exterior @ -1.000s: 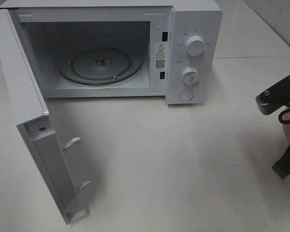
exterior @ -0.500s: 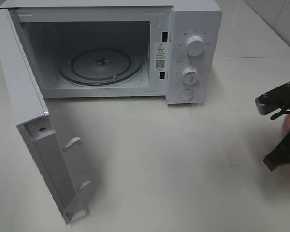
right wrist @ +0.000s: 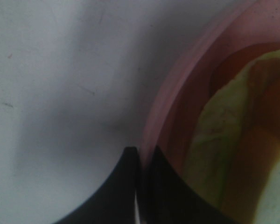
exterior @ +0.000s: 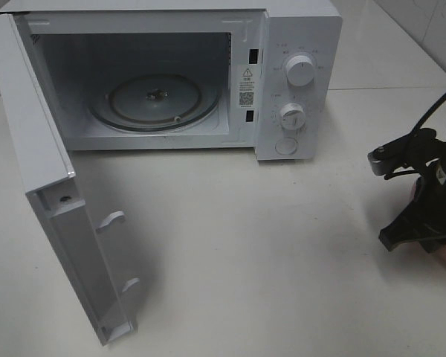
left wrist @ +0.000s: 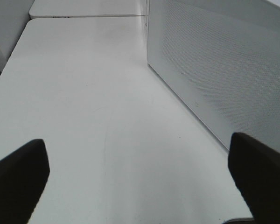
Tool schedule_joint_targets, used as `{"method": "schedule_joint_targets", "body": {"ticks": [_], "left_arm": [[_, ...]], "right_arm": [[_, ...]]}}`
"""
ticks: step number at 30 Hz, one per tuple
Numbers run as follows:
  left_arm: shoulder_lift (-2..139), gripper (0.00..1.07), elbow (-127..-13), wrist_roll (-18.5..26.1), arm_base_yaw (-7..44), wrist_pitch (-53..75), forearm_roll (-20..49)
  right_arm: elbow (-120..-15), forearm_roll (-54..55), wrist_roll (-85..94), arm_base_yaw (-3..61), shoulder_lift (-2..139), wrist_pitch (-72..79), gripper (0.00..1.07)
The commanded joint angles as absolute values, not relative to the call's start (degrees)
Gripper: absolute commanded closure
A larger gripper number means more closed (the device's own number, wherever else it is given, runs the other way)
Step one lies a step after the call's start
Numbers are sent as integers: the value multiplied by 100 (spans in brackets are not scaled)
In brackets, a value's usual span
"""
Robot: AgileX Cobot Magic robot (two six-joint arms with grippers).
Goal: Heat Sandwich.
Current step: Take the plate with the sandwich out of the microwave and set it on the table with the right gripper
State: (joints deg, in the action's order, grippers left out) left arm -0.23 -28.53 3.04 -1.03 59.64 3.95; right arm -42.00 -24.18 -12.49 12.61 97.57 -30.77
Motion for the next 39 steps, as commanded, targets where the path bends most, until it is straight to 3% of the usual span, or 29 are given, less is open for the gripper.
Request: {"method": "schedule_joint_targets", "body": {"ticks": [1, 12, 20, 27, 29, 33, 39], "left_arm": [[-143, 7, -2830, 281, -69, 5942, 395], [-143, 7, -2830, 281, -69, 5942, 395], [-143, 7, -2830, 281, -69, 5942, 395], [-143, 7, -2830, 281, -69, 5942, 395], [-143, 7, -2830, 281, -69, 5942, 395], [-143, 7, -2830, 281, -69, 5942, 395], [-143, 7, -2830, 281, -69, 5942, 395]], "right_arm": [[-4251, -2567, -1306, 1243, 9912, -2934, 104], [-4251, -2498, -1346, 1243, 9958, -2928, 97], [-4280, -2320, -1329, 1249, 9780, -3071, 63], [-4280, -2103, -1232, 1266, 9374, -3231, 47], [-4280, -1885, -1043, 1266, 9139, -3346, 36], [-4280, -1513, -705, 1266, 8801, -3541, 26], [-4280, -1031, -487, 1266, 8170, -3994, 27]]}}
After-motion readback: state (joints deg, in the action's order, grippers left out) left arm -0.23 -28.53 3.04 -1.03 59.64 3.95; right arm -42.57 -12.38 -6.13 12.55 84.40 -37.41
